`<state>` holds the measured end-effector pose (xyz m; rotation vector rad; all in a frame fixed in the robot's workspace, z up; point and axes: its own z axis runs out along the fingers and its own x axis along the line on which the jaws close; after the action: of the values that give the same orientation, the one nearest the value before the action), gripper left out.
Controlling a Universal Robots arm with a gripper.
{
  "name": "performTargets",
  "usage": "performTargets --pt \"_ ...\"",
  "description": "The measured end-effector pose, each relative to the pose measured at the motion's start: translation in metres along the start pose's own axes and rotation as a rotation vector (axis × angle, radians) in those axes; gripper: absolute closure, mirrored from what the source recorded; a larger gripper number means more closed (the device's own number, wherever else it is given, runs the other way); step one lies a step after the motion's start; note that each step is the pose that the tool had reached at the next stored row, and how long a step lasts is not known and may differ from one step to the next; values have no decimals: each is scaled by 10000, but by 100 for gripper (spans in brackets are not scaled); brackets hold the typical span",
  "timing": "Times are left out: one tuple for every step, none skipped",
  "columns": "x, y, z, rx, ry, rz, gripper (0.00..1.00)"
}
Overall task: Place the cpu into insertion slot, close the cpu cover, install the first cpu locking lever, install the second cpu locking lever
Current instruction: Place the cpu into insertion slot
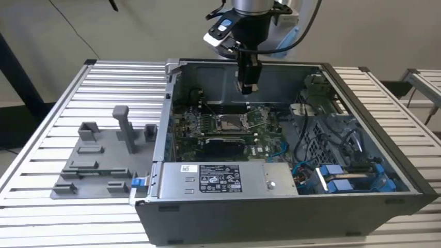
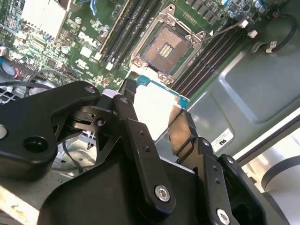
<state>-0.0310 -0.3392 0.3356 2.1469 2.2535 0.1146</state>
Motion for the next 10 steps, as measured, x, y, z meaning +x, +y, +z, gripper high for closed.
performTargets --pt "7 -7 8 -1 -2 26 46" --pt "14 -15 16 -1 -4 52 46" --pt "20 -22 25 -3 -5 77 46" --pt "26 -30 34 -3 -7 103 46" --pt "31 -39 43 -5 -8 129 46" --pt "34 -46 53 -6 -9 154 46" --pt "36 -52 61 -5 -13 177 46" --pt "37 -57 71 -6 -13 197 46" --pt "38 -60 79 -6 -14 213 46" --pt "38 -62 88 -3 -16 225 46"
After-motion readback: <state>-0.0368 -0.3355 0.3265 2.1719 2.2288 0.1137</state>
